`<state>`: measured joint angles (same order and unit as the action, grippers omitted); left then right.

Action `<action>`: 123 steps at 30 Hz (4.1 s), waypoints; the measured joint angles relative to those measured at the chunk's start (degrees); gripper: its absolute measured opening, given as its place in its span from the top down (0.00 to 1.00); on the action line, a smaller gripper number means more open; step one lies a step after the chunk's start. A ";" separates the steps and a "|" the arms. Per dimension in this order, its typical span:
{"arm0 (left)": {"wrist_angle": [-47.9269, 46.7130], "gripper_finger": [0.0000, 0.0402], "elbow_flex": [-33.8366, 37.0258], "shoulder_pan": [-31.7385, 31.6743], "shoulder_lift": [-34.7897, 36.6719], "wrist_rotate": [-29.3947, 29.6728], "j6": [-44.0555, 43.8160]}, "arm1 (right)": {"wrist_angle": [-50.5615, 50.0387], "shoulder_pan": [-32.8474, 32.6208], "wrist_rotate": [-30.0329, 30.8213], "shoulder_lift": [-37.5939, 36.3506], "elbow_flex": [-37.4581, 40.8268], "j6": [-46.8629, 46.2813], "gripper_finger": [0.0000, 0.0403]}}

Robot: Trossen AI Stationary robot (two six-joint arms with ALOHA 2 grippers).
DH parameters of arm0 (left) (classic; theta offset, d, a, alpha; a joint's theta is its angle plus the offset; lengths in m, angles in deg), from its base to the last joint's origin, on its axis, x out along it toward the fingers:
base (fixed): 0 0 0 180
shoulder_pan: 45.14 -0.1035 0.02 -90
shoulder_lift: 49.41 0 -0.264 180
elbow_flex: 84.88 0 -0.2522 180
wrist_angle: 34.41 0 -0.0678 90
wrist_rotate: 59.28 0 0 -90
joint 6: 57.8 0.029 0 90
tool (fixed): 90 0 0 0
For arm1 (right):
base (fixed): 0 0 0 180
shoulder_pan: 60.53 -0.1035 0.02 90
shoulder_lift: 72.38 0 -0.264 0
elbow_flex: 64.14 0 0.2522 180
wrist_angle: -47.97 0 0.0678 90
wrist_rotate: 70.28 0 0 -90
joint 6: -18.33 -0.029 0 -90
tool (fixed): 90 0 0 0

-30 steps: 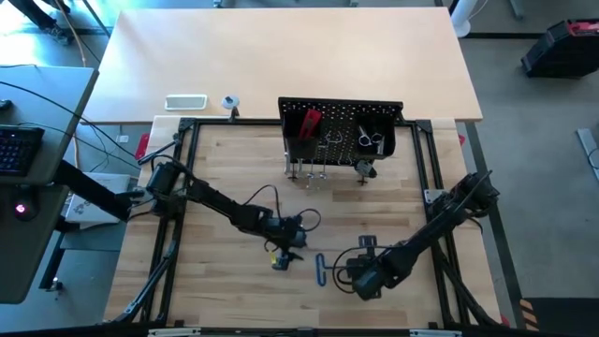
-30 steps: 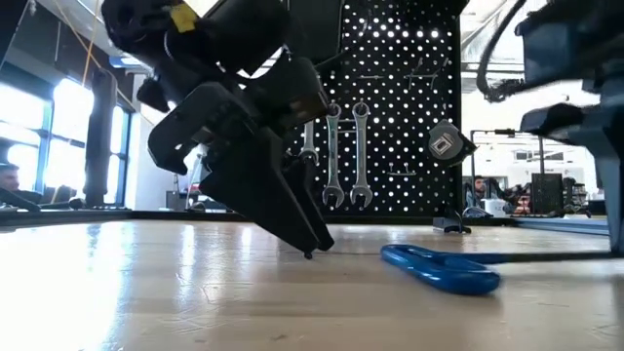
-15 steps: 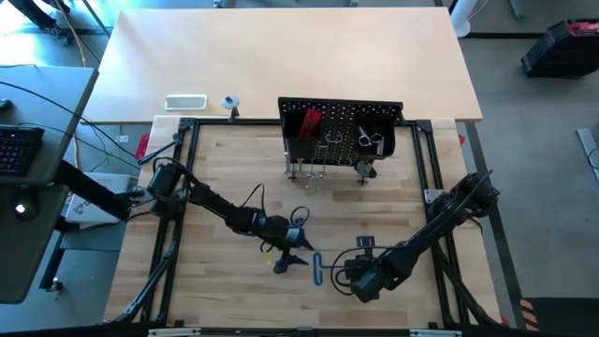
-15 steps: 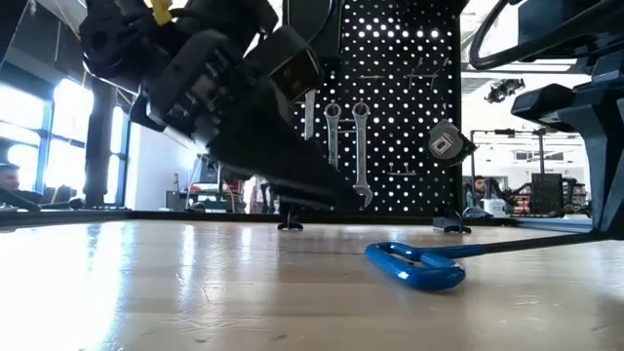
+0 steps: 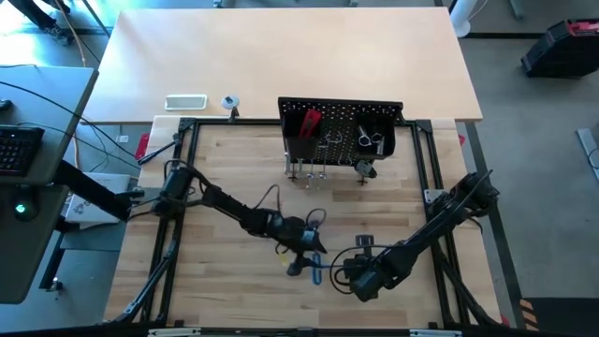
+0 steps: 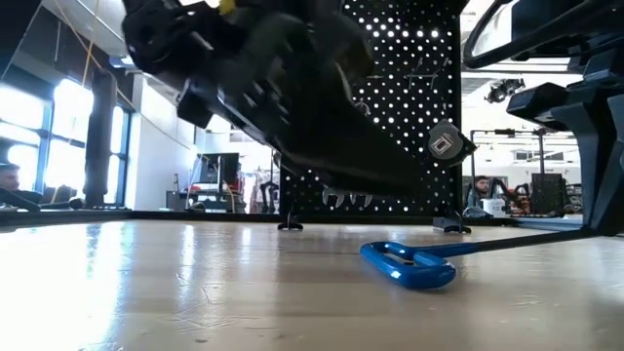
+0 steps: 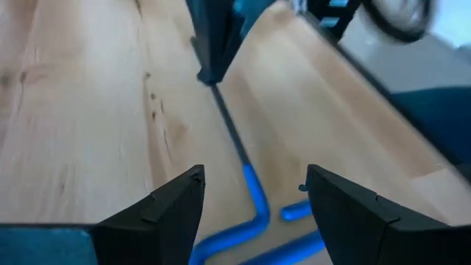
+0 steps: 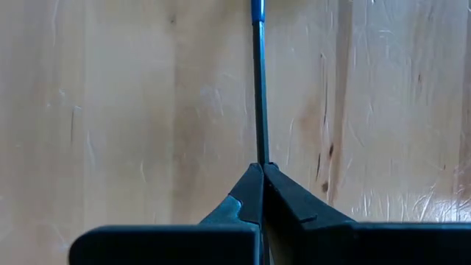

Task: Hang tools onto peg board
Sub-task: Put the pick tool into the peg board

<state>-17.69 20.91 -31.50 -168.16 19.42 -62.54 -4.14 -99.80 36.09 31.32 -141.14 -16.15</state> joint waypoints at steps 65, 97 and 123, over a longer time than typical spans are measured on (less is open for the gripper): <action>-23.25 1.00 -21.02 6.01 -11.16 22.74 7.11 | 5.31 1.67 -1.99 -0.09 -0.11 -4.13 0.66; -29.27 1.00 -24.89 9.03 -8.49 26.61 12.24 | 14.33 2.92 -2.16 0.07 -0.10 -3.07 0.74; -36.16 0.87 -25.44 8.77 -5.17 27.92 13.75 | 11.01 1.05 4.81 0.31 -0.09 -5.04 0.99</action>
<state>-53.86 -4.53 -22.73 -173.33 47.34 -48.78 6.86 -98.75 40.90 31.63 -141.23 -21.19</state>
